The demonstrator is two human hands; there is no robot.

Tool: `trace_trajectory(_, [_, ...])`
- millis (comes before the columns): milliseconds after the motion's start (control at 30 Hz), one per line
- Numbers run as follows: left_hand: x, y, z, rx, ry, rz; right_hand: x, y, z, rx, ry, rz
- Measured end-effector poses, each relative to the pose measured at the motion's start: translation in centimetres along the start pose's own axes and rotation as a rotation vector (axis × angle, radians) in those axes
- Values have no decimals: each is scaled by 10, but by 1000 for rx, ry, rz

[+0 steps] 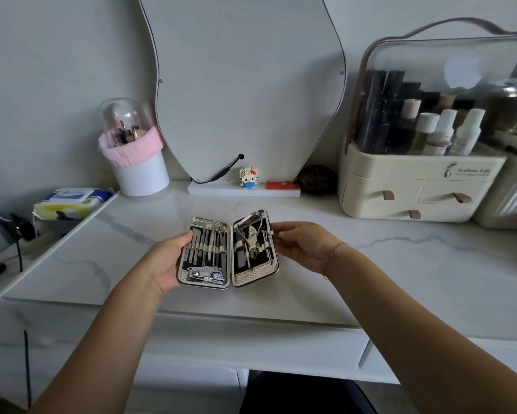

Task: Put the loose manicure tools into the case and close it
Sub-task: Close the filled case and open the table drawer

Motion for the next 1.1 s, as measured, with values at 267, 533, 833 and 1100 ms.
trace_trajectory(267, [-8,-34,-4,-9,16,-55,21,28,2,-410,43,33])
trace_trajectory(533, [-8,-44,-1,-54,40,-90,18,28,-23,-1449,-321,-93])
trace_trajectory(833, [-2,-33,2,-61,62,-118,0,18,-42,-1659,-418,-374])
trace_trajectory(1100, [-7,11,2,-17,53,-144,-7,-41,0,-1327,-124,-681])
Point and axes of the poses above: each hand's wrist, its own x-axis towards the middle knuckle, its own y-axis out of the palm, z = x × y, the point moved 1 cm from there along x, towards the middle knuckle, and after that the axes turned 3 degrees about -x, right-handed, at the moved point
